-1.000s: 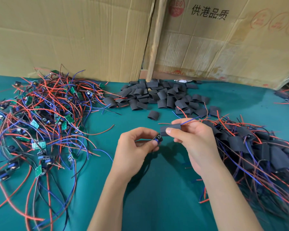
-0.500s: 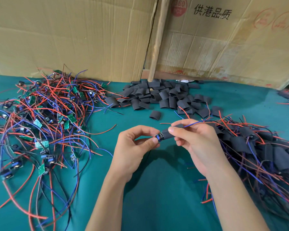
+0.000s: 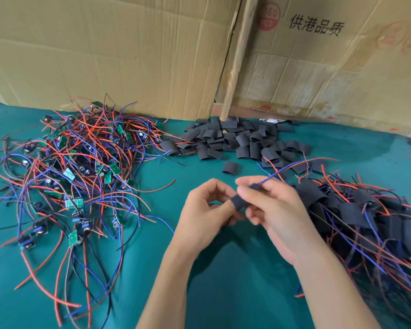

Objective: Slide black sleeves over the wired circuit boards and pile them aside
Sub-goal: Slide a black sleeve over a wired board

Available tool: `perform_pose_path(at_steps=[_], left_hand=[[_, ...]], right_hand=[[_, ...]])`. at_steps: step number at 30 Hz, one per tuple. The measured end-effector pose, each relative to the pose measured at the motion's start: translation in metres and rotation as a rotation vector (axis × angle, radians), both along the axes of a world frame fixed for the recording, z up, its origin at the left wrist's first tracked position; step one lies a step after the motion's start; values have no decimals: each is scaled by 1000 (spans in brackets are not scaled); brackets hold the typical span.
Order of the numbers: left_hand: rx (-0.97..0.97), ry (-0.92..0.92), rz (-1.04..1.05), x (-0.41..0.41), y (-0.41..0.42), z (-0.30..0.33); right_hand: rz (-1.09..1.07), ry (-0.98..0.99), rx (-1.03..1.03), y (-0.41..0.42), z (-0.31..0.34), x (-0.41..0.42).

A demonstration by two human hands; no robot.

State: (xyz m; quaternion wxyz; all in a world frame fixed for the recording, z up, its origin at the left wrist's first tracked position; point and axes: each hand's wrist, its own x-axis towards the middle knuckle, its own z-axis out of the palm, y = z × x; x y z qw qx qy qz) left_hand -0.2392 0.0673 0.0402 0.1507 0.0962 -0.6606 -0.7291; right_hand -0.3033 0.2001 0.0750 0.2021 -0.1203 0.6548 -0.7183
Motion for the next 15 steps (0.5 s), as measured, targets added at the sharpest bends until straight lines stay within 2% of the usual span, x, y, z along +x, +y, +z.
perform_pose_path(at_steps=[2, 4, 6, 9, 10, 11, 13, 14, 15], left_hand=[[85, -7, -110, 3, -1, 3], [148, -13, -113, 3, -2, 2], [148, -18, 14, 0, -2, -1], [107, -33, 203, -6, 0, -7], [79, -41, 253, -7, 1, -8], [46, -46, 303, -9, 0, -9], [-23, -56, 387, -8, 0, -10], [-65, -67, 411, -8, 1, -8], [-120, -76, 423, -6, 1, -7]], right_hand=[[-111, 17, -33, 11, 10, -9], [-203, 63, 36, 30, 25, -22], [-232, 186, 333, 53, 42, -36], [-296, 453, 1028, 76, 69, -45], [-374, 546, 1123, 75, 80, -41], [-436, 653, 1094, 69, 90, -36], [-381, 803, 852, 32, 103, -18], [-245, 831, 764, 4, 103, -8], [-53, 848, 761, -26, 97, -1]])
